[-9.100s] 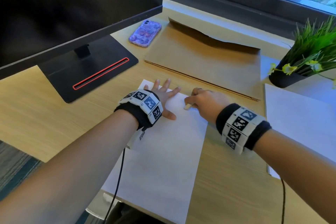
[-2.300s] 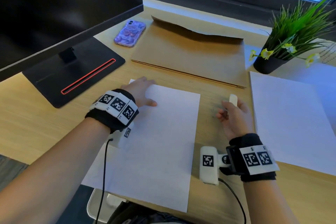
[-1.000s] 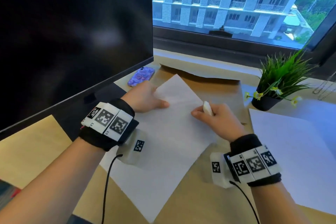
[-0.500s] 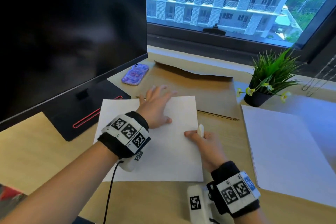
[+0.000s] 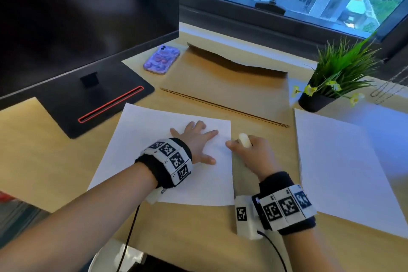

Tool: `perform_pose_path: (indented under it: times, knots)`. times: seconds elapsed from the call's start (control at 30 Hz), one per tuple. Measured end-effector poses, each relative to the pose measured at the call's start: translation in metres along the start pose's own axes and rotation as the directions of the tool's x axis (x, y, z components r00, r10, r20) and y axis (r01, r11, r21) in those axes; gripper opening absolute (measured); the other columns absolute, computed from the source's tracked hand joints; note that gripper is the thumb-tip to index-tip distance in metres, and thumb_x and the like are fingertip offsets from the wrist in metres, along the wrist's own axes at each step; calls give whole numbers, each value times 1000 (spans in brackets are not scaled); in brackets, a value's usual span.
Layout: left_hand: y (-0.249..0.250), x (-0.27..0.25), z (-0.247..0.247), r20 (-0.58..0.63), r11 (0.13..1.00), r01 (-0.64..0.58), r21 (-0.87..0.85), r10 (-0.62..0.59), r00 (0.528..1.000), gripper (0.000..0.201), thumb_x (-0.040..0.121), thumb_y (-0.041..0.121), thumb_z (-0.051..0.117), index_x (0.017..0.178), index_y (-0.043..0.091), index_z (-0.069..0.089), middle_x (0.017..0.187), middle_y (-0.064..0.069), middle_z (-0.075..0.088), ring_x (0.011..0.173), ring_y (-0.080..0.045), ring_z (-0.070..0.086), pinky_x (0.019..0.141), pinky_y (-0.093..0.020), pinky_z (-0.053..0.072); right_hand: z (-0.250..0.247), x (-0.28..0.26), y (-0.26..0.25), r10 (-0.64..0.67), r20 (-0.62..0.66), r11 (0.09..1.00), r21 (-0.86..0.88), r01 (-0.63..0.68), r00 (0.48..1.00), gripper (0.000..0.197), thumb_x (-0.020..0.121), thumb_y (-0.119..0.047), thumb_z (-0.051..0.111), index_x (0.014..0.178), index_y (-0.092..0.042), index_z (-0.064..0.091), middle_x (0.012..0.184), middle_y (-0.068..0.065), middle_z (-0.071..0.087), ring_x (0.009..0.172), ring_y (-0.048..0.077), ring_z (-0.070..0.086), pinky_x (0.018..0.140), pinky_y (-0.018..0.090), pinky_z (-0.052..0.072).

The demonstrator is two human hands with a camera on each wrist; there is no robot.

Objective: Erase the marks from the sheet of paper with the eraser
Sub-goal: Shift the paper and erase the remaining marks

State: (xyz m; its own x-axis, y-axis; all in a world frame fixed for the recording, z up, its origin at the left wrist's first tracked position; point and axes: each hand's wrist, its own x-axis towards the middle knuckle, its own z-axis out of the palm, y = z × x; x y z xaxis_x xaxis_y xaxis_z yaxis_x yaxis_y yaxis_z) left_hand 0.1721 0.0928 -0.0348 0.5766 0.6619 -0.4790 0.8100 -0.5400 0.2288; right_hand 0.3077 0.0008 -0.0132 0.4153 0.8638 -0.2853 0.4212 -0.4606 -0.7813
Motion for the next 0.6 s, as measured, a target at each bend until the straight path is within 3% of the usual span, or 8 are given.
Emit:
perform_pose_path:
  times: [0.07,0.13,0.23,0.3,0.47,0.6]
  knots:
    - [1,2,-1,-55,1000,-27,4,27,998,85,78,57,64,147,33,20,148,0,17,140,-21,14,110,-59,15,-4,4,-9,1,111,999,-45,4,994,26,95,-33,51,73,-19,53,62,-7,48,55,8,43,52,21,33]
    - [2,4,-3,-79,997,-72,-34,69,994,87,76,53,69,146,26,24,149,0,19,141,-20,12,112,-55,13,-5,10,-15,-23,199,990,-131,50,980,26,100,-26,41,79,-19,55,69,-4,50,60,9,43,55,20,32]
    - [4,6,-4,-25,994,-93,-59,92,995,96,75,51,71,149,20,16,158,5,2,145,-21,-3,112,-59,6,-3,26,-21,-59,265,908,-386,162,962,26,97,-21,47,117,-10,61,104,6,61,89,14,52,74,19,38]
    - [4,8,-2,22,996,-91,-19,91,996,104,76,55,69,151,22,5,158,6,-9,146,-24,-8,111,-62,3,1,36,-24,-70,264,844,-498,198,962,30,93,-22,57,121,-11,61,119,5,61,105,17,55,83,20,38]
    - [2,12,0,58,997,-80,21,78,995,108,75,60,66,151,26,-4,157,9,-15,145,-24,-12,109,-66,2,8,48,-26,-69,275,787,-576,221,959,28,91,-22,59,118,-16,65,116,5,65,95,15,55,81,21,38]
    - [3,13,-1,92,997,-66,46,62,994,110,75,62,64,150,26,-7,157,9,-18,145,-24,-13,107,-69,4,9,37,-21,-35,392,694,-653,305,919,28,94,-25,54,118,-17,65,115,3,64,104,16,57,87,22,41]
